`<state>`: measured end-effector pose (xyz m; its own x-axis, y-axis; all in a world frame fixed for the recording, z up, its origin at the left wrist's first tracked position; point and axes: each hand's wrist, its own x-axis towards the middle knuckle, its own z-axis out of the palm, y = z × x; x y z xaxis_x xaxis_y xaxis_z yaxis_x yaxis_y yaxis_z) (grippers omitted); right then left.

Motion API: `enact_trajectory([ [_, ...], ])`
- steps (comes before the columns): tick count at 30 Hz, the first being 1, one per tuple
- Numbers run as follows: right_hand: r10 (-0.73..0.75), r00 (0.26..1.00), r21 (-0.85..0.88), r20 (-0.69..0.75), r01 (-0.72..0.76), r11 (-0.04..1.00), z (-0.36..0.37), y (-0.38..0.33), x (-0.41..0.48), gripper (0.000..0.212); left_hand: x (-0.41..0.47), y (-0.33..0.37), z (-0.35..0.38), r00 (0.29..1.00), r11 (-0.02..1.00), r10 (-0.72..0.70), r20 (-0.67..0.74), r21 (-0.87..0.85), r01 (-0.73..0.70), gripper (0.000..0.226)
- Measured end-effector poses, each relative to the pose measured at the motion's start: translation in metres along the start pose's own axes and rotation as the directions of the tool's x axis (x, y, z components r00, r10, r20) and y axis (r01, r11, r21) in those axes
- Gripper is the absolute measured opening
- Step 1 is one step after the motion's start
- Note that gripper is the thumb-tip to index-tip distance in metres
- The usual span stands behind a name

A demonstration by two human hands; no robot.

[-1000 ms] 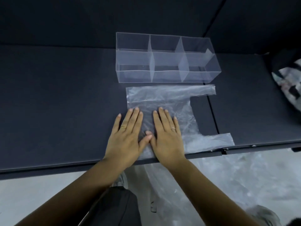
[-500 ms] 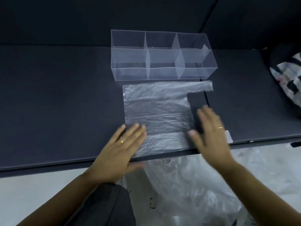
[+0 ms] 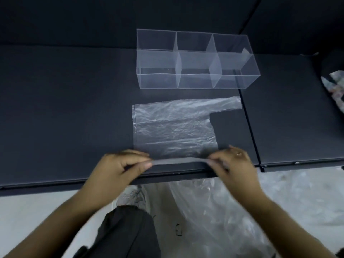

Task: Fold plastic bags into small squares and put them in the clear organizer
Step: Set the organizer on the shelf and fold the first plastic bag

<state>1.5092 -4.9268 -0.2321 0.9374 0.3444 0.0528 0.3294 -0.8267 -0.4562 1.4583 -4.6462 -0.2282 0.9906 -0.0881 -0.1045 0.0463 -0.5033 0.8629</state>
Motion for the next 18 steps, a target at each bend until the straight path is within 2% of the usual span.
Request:
enact_trajectory([
  [1, 0.103, 0.992, 0.051, 0.078, -0.107, 0.993, -0.017, 0.008, 0.006, 0.004, 0.005, 0.004, -0.011, 0.996, 0.994, -0.073, 0.06, -0.072, 0.077, 0.022],
  [3, 0.244, 0.931, 0.191, 0.273, -0.301, 0.934, -0.049, 0.025, 0.019, 0.014, 0.014, 0.008, -0.031, 0.978, 0.984, -0.13, 0.165, -0.097, 0.147, 0.018],
  [6, 0.244, 0.891, 0.321, 0.382, -0.375, 0.87, -0.08, 0.047, 0.04, 0.014, 0.034, 0.006, -0.052, 0.957, 0.952, -0.23, 0.177, -0.165, 0.26, 0.018],
  [8, 0.277, 0.892, 0.408, 0.357, -0.415, 0.813, -0.082, 0.057, 0.059, 0.016, 0.051, -0.001, -0.059, 0.948, 0.923, -0.303, 0.096, -0.217, 0.317, 0.02],
  [10, 0.383, 0.877, 0.48, 0.289, -0.479, 0.734, -0.068, 0.071, 0.079, 0.013, 0.072, -0.009, -0.058, 0.931, 0.905, -0.365, -0.002, -0.236, 0.354, 0.016],
  [13, 0.523, 0.825, 0.489, 0.212, -0.553, 0.674, -0.037, 0.087, 0.105, 0.015, 0.102, -0.02, -0.05, 0.903, 0.903, -0.401, -0.156, -0.233, 0.361, 0.011],
  [18, 0.629, 0.776, 0.406, 0.049, -0.591, 0.697, -0.014, 0.094, 0.125, 0.013, 0.124, -0.035, -0.039, 0.886, 0.924, -0.347, -0.307, 0.049, 0.379, 0.027],
])
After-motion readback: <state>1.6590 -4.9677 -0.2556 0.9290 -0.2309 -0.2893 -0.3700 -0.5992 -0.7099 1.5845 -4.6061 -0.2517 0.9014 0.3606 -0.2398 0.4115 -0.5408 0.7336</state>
